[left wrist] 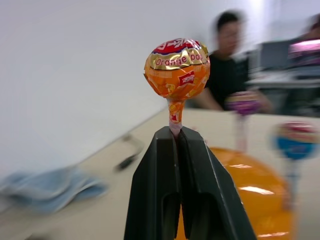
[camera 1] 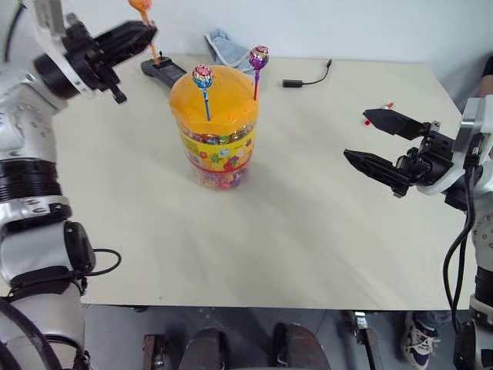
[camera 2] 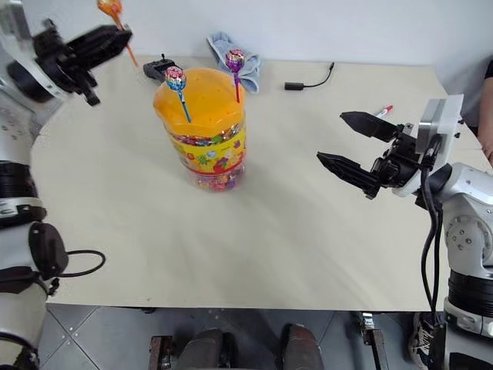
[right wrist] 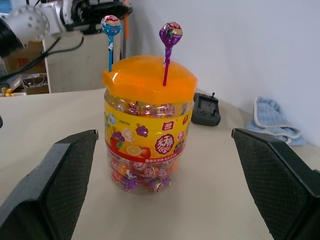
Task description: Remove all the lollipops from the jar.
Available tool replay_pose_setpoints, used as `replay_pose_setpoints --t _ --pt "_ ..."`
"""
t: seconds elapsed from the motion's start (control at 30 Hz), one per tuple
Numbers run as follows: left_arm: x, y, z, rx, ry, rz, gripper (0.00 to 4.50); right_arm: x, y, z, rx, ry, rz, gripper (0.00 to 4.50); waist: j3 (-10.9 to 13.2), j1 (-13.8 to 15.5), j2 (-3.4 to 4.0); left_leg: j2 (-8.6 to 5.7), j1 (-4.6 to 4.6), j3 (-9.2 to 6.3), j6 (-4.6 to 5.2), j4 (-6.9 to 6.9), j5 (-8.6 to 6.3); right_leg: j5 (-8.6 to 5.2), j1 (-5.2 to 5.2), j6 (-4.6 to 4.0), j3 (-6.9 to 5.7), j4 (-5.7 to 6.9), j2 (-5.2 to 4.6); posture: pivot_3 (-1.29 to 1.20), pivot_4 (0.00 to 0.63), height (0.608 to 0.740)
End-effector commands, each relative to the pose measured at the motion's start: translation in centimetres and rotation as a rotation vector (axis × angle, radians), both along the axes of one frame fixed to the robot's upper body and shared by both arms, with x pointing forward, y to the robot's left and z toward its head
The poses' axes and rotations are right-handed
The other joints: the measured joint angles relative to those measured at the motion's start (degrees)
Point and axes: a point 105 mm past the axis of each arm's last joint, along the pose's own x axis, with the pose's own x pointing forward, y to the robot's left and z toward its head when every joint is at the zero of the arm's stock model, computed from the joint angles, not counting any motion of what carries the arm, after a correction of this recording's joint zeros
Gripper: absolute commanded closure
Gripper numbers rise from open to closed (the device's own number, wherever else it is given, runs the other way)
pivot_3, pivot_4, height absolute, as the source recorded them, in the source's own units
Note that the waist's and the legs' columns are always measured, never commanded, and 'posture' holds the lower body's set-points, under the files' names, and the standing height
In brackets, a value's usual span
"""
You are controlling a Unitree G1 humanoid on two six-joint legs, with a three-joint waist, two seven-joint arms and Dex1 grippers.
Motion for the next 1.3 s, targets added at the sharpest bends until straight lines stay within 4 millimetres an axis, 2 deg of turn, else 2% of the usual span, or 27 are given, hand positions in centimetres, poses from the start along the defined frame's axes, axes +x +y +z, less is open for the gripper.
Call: replay_pose_setpoints --t 0.03,0.1,0.23,0.33,0.5,0.6,0.7,0.83,0.93,1.13,1.3 --pt "-0.2 3.4 -1.0 0.010 0.166 0.244 4.47 0.0 0.0 0.7 -0.020 -0.031 0.019 0.00 0.00 -0.25 0.00 0.00 0.00 0.00 0.00 0.00 0.00 0.00 -0.01 0.00 0.01 0.01 0.00 0.00 0.150 0.740" --pt "-0.5 5.1 -2.5 0.007 0.255 0.344 4.47 0.2 0.1 0.7 -0.022 -0.024 0.032 0.00 0.00 -0.29 0.00 0.00 0.02 0.01 0.00 -0.02 0.00 0.00 -0.02 0.00 0.03 0.05 0.00 0.00 0.150 0.740" --pt "-2.3 8.9 -7.5 0.075 0.497 0.593 4.47 0.1 0.5 0.7 -0.038 -0.001 0.097 0.00 0.00 -0.42 0.00 0.02 0.01 -0.01 0.00 -0.02 0.00 0.00 -0.03 0.00 0.06 0.06 0.00 0.00 0.150 0.740" --pt "-3.9 10.7 -11.6 0.107 0.682 0.713 4.47 -0.7 0.8 0.5 -0.066 0.020 0.188 0.00 0.01 0.14 -0.01 0.02 -0.01 -0.02 0.00 0.00 0.00 0.00 -0.04 0.00 0.09 0.06 0.00 0.00 0.150 0.740" --pt "-6.8 12.6 -17.4 0.160 0.955 0.841 4.47 -1.8 1.7 -0.6 -0.154 0.072 0.311 0.00 0.00 0.63 -0.03 0.01 -0.01 -0.01 0.01 0.03 -0.02 0.00 0.00 0.00 0.14 0.05 -0.02 0.00 0.150 0.740" --pt "-7.8 13.6 -19.5 0.181 1.061 0.913 4.47 -1.8 2.0 -1.1 -0.171 0.073 0.324 0.00 0.00 0.53 -0.03 0.01 0.00 0.03 0.00 0.04 -0.02 0.00 -0.01 0.00 0.16 0.06 -0.01 0.00 0.150 0.740" --pt "-8.3 14.4 -20.8 0.171 1.136 0.963 4.47 -1.3 2.1 -1.2 -0.161 0.068 0.307 0.00 -0.01 0.69 -0.04 0.01 -0.01 0.04 -0.01 0.04 -0.03 0.00 -0.03 0.00 0.15 0.06 -0.01 0.00 0.150 0.740" --pt "-8.7 14.5 -21.1 0.158 1.194 0.972 4.47 -1.3 2.1 -1.1 -0.155 0.065 0.300 0.00 -0.01 0.63 -0.04 0.00 -0.01 0.06 -0.02 0.04 -0.03 0.00 -0.03 0.00 0.16 0.06 -0.01 0.00 0.150 0.740" --pt "-8.6 14.3 -20.4 0.140 1.193 0.968 3.82 -1.1 2.0 -1.0 -0.155 0.062 0.288 0.00 -0.01 0.55 -0.05 0.00 -0.01 0.07 -0.02 0.04 -0.03 0.00 -0.04 0.00 0.16 0.06 -0.01 0.00 0.150 0.740" --pt "-8.4 12.5 -16.5 0.193 1.099 0.904 1.92 -0.7 1.6 -0.6 -0.172 0.046 0.271 0.00 -0.03 0.54 -0.07 0.01 -0.01 0.07 -0.02 0.03 -0.03 0.00 -0.06 0.00 0.17 0.07 -0.01 0.00 0.150 0.740" --pt "-7.2 9.9 -11.5 0.180 0.923 0.777 0.32 -0.4 1.1 0.0 -0.176 0.027 0.250 0.00 -0.03 0.55 -0.07 0.01 -0.02 0.07 -0.03 0.03 -0.03 0.00 -0.07 0.00 0.17 0.07 0.00 0.00 0.150 0.740"
